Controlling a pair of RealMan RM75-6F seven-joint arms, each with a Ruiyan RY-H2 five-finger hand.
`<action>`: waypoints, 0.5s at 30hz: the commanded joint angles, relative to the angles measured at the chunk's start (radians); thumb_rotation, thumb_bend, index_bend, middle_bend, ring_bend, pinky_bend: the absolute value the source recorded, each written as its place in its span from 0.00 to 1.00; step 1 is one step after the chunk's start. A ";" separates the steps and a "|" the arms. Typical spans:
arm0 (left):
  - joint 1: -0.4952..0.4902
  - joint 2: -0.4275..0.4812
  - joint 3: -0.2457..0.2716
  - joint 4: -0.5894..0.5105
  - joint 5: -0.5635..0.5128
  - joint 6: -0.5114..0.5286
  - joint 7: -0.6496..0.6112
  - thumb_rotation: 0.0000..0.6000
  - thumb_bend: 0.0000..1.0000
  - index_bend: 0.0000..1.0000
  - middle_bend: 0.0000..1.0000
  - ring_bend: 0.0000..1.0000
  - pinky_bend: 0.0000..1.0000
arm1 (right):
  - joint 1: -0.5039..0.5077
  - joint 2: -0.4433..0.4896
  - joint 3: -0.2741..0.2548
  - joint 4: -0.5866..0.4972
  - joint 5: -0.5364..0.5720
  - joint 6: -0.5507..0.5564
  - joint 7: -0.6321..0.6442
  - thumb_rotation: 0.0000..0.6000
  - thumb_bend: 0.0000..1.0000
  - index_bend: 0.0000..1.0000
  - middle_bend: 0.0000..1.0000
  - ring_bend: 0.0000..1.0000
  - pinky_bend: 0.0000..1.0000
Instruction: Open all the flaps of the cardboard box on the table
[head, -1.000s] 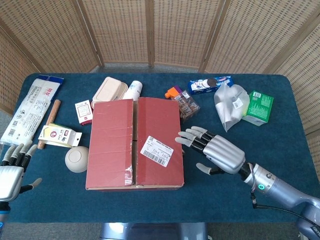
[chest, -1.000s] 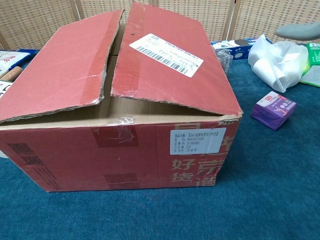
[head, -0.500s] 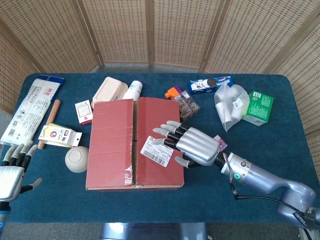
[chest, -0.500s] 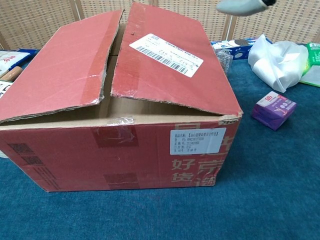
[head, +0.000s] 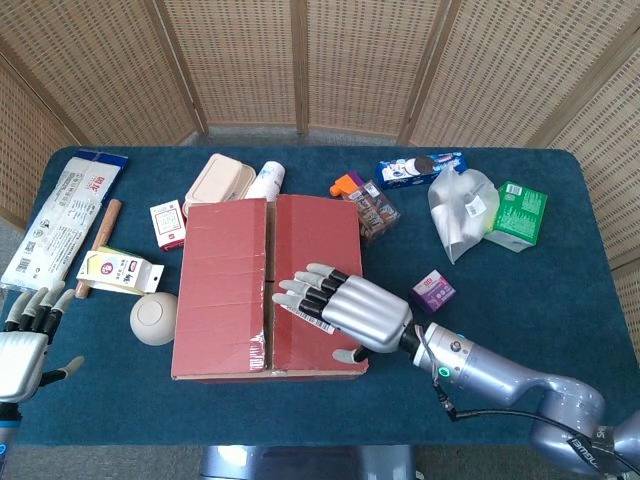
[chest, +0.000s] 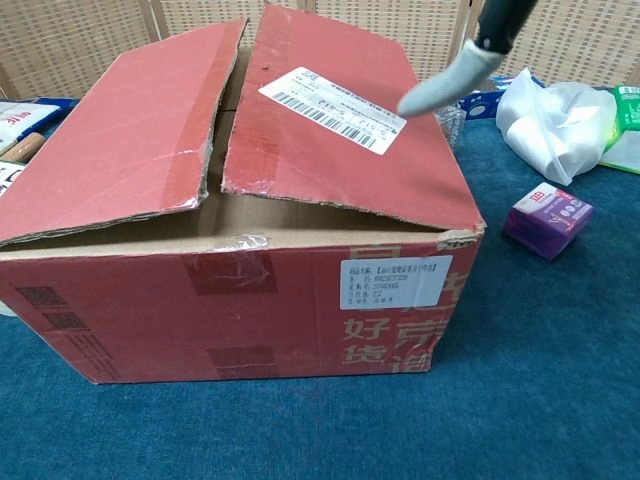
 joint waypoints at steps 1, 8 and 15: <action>-0.001 -0.001 0.000 0.000 -0.001 -0.001 0.000 1.00 0.10 0.07 0.00 0.00 0.00 | -0.014 0.008 -0.023 -0.025 -0.020 0.007 -0.024 0.93 0.22 0.00 0.00 0.00 0.00; -0.003 -0.004 0.001 0.003 -0.005 -0.009 0.002 1.00 0.10 0.07 0.00 0.00 0.00 | -0.069 0.018 -0.076 -0.090 -0.098 0.070 -0.056 0.92 0.21 0.00 0.00 0.00 0.00; -0.004 -0.007 0.003 0.004 -0.004 -0.011 0.006 1.00 0.10 0.07 0.00 0.00 0.00 | -0.125 -0.031 -0.121 -0.097 -0.156 0.151 -0.100 0.99 0.21 0.00 0.00 0.00 0.00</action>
